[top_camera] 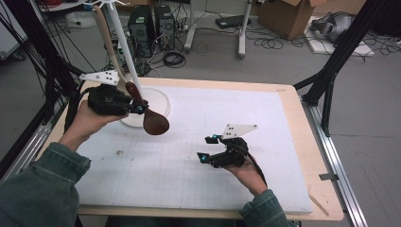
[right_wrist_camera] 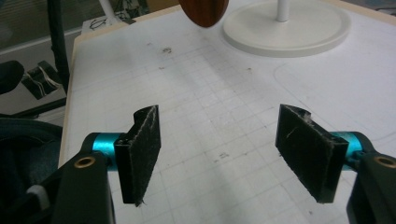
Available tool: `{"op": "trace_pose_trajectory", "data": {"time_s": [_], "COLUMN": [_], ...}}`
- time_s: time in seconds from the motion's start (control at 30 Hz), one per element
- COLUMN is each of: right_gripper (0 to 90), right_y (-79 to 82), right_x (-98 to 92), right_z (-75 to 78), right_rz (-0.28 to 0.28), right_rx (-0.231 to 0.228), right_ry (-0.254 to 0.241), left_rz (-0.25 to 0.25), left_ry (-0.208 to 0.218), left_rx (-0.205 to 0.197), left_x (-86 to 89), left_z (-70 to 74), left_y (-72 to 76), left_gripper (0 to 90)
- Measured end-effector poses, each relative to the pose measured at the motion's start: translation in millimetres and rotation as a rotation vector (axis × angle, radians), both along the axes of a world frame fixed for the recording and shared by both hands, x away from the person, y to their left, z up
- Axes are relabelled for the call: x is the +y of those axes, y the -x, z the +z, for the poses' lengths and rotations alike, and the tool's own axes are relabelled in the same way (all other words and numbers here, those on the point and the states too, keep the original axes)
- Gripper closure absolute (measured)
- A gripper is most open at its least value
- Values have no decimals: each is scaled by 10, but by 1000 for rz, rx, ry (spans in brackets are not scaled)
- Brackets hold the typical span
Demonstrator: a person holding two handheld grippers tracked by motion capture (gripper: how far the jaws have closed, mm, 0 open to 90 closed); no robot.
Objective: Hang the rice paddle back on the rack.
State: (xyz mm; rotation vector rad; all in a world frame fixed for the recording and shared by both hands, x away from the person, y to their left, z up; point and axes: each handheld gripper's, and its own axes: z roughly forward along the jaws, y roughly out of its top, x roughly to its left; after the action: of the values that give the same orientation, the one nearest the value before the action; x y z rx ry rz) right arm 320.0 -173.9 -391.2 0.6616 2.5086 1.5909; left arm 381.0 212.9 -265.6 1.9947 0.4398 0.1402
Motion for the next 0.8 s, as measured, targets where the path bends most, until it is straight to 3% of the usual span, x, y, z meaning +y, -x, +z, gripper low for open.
{"op": "trace_pose_trajectory", "data": {"time_s": [0.27, 0.8], "right_gripper": [277, 258], "right_y": [-1, 6], "right_x": [-99, -158], "right_z": [6, 24], "right_rz": [-31, -38], "right_rx": [5, 10], "right_ry": [-6, 1], "left_rz": [15, 63], "left_ry": [-1, -6], "left_rx": [-13, -31], "left_x": [68, 177], "left_z": [149, 467], "left_y": [-66, -189], "left_gripper": [775, 775]}}
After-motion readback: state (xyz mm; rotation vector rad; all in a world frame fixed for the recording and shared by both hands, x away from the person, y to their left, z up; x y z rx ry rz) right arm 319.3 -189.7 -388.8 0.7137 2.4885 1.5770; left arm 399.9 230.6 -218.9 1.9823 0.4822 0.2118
